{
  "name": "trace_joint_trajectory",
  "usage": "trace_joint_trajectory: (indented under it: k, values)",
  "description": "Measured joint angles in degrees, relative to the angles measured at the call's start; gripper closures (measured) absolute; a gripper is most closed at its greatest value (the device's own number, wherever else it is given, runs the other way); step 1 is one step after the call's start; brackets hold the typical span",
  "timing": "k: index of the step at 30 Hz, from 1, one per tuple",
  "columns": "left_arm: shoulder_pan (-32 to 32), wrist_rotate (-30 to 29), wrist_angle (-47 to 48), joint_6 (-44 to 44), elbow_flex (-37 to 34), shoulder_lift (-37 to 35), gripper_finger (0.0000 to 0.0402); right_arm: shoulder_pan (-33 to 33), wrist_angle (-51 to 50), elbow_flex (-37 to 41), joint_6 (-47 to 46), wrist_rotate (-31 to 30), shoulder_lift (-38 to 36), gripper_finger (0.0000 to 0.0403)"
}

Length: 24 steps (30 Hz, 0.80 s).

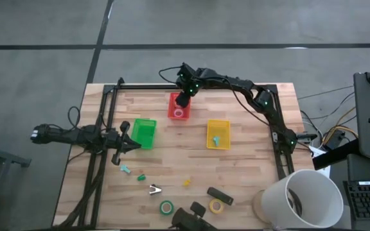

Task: Pick and place Stapler, Stapler remover, tape
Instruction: Put the green tape into the orange basket

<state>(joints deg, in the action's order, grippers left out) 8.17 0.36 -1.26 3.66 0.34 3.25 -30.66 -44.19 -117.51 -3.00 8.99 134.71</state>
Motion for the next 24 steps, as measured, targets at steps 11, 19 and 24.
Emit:
trace_joint_trajectory:
  k: [11, 19, 24]
  values:
    - [0.00, 0.02, 0.00, 0.00, 0.00, 0.00, 0.0378, 3.20, -2.29, -0.20, 1.07, 4.28, -1.50, 0.0287]
    - [0.01, 0.02, -0.01, 0.00, 0.00, 0.01, 0.0378, 10.77, -3.96, -0.22, 4.61, 6.13, -3.97, 0.0313]
    - [0.01, 0.00, 0.00, 0.00, 0.00, 0.02, 0.0378, 17.64, -5.56, -0.22, 6.85, 6.08, -5.67, 0.0329]
